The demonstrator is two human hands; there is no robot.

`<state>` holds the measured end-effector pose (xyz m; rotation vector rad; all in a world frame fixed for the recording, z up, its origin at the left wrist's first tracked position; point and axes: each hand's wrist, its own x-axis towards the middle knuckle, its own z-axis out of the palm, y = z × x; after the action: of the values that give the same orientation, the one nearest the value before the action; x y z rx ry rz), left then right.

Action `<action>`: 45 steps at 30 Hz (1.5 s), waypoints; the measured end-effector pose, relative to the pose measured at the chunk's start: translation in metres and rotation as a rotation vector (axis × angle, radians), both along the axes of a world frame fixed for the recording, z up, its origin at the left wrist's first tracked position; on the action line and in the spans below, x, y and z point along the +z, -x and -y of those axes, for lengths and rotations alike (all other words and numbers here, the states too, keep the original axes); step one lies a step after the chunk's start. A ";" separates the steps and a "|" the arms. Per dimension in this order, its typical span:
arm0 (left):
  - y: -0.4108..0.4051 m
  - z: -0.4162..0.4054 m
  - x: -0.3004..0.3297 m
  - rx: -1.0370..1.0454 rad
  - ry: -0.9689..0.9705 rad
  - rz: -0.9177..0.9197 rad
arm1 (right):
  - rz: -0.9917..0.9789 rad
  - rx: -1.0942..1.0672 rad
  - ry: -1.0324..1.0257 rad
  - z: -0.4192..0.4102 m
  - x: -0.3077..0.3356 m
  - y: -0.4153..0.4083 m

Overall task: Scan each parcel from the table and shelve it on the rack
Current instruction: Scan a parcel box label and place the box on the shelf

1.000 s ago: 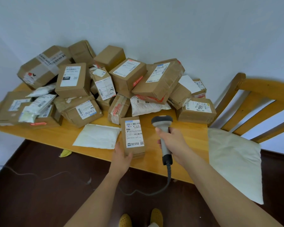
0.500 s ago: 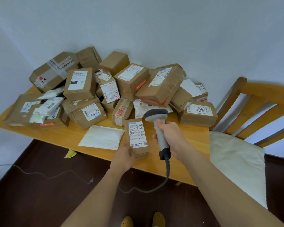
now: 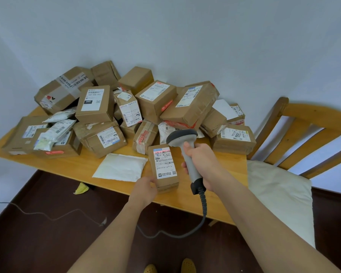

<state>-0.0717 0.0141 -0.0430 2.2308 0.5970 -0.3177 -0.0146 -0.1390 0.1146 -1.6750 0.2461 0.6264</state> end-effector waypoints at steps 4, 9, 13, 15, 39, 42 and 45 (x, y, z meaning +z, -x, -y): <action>0.001 0.001 0.004 0.019 0.001 -0.003 | 0.014 0.002 -0.004 0.001 0.009 0.006; -0.003 0.000 0.010 0.042 -0.024 -0.039 | 0.019 0.008 -0.011 0.002 0.019 0.013; -0.008 0.002 0.014 0.024 -0.046 -0.055 | 0.027 0.025 -0.013 0.004 0.027 0.016; -0.010 0.003 0.015 0.007 -0.057 -0.057 | 0.033 0.027 -0.012 0.005 0.030 0.017; -0.024 -0.005 0.001 0.401 0.348 -0.128 | -0.162 -0.184 -0.143 0.008 -0.035 -0.004; -0.030 -0.013 -0.017 0.479 0.461 -0.146 | -0.275 -0.236 -0.185 -0.003 -0.075 -0.011; -0.038 -0.015 -0.034 0.536 0.636 -0.112 | -0.317 -0.257 -0.197 -0.016 -0.118 -0.013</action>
<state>-0.0339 0.0287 -0.0766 1.3927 0.9683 -0.3004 -0.0013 -0.1235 -0.0034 -1.3238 0.5990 0.6956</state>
